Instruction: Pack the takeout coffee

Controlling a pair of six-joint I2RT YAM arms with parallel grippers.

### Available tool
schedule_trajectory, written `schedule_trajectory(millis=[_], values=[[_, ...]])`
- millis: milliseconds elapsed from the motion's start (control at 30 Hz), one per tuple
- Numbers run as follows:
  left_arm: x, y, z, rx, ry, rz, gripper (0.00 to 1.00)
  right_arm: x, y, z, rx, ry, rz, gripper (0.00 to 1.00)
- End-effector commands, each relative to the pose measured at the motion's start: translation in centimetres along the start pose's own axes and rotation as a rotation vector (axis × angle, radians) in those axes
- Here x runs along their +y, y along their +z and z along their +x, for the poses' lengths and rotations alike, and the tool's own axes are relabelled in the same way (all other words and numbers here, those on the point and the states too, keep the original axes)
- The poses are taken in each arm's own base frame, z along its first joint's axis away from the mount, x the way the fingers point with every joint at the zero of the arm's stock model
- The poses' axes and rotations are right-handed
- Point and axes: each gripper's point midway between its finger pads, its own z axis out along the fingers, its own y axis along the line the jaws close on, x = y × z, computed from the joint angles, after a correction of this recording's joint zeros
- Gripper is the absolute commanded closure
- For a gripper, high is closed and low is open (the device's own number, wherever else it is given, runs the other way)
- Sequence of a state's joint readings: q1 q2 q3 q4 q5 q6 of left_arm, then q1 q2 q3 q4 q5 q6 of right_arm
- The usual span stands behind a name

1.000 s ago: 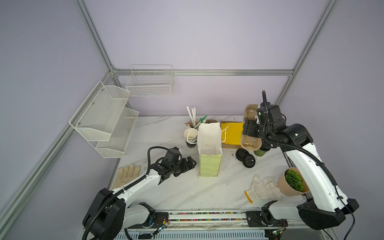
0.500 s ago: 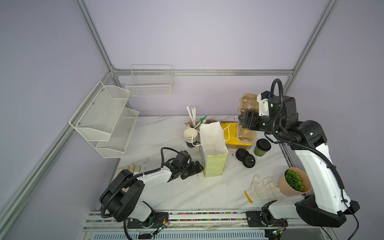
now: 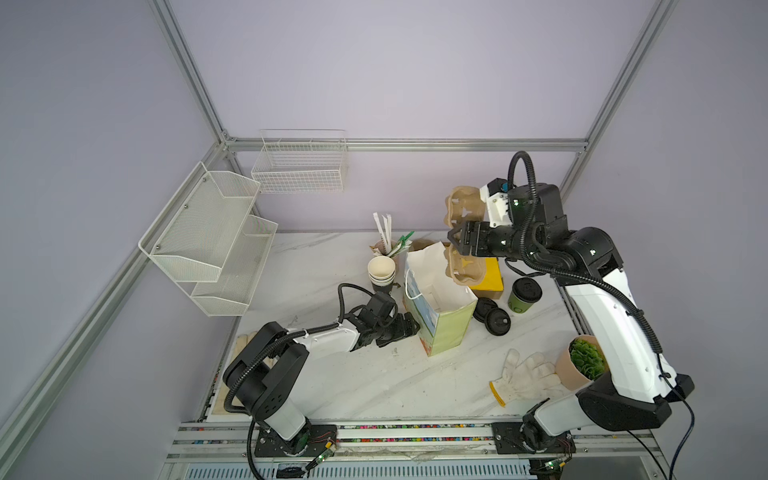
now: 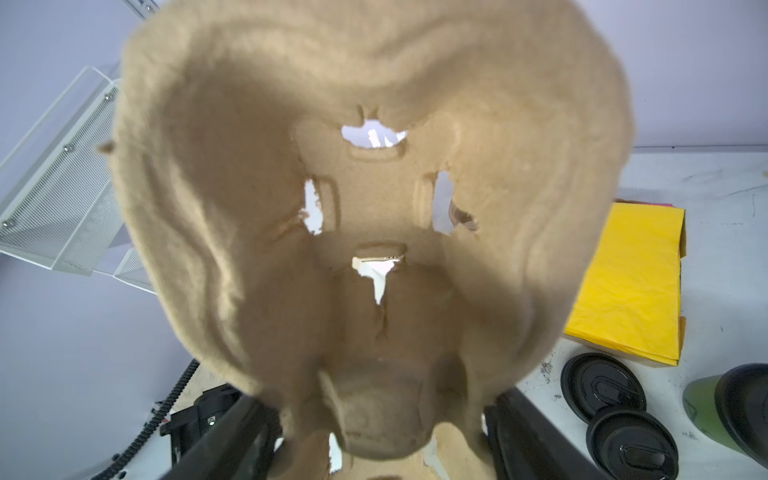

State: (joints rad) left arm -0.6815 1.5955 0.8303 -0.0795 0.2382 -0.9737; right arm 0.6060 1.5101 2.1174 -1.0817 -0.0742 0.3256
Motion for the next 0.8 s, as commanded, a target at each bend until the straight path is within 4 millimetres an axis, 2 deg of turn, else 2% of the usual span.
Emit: schedule_trajectory(millis=[0,167,300,467,567,767], values=[[-4.2,-4.3,-3.3,-0.129,0.076,0.061,0.09,0.2,0.8,1.3,0.039,-0.073,0.078,0.23],[-3.7,-10.8,-4.7,-0.265,0.125,0.016,0.07,-0.4,2.2,2.7,0.082,-0.109,0.157,0.23],[-2.8,-15.0,-5.7,-0.331,0.154,-0.037,0.05,-0.9,3.2,3.6,0.113,-0.132,0.197,0.23],[-2.9,-20.7,-7.4,-0.425,0.256,-0.136,0.01,-0.7,4.6,4.5,0.14,-0.181,0.228,0.23],[-2.3,-23.6,-8.5,-0.505,0.327,-0.237,0.0,-0.6,5.4,5.1,0.151,-0.213,0.257,0.23],[-1.6,-27.3,-9.7,-0.623,0.406,-0.346,0.0,-1.0,6.8,5.9,0.177,-0.25,0.299,0.23]])
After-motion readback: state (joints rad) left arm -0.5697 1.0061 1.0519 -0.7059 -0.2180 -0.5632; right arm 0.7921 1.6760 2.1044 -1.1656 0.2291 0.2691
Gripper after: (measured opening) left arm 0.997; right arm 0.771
